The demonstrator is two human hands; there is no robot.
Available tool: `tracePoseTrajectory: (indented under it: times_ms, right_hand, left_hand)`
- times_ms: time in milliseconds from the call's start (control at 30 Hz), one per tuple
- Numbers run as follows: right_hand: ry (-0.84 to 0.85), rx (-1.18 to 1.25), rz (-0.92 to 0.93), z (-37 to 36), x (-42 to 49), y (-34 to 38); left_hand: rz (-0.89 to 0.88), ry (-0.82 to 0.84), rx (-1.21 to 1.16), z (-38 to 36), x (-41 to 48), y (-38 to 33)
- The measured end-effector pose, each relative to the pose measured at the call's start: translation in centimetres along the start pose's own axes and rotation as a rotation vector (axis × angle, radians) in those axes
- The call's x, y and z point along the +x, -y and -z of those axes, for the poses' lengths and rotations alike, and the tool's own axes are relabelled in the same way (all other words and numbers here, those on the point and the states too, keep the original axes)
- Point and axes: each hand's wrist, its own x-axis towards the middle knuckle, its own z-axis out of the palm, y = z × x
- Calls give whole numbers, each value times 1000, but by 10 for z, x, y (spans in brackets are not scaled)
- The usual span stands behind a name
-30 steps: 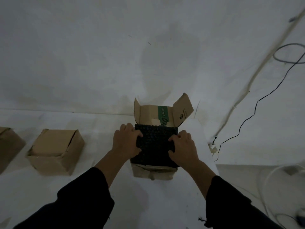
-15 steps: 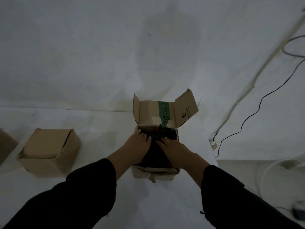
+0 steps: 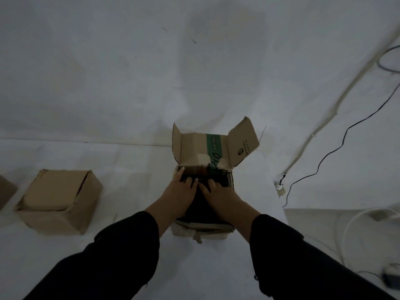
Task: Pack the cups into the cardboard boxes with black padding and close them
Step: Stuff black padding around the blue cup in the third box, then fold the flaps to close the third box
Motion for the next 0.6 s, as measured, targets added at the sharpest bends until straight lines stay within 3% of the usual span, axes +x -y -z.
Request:
tracePoseTrajectory:
  times_ms: [200,300,400,500,567,600]
  right_hand:
    - [23,-20,34,9,-6,-3]
    - [19,103,68,39,-13,-15]
    - [-230,218,1,70,-21,-36]
    - [-644,158,-229,87,-28,-55]
    - [-830,247,-405,83,-28,-67]
    - [-832,375,-486,79,-26,-73]
  left_hand:
    - [-3,-31,-34,-6,-4,5]
    - [-67,-178,-106,5,-11,20]
    - [7,-374,-310,14,-15,44]
    - [212,-568,-562,21,-11,60]
    - [410,-574,-758,25,-7,66]
    - [504,-518,-920,27,-6,67]
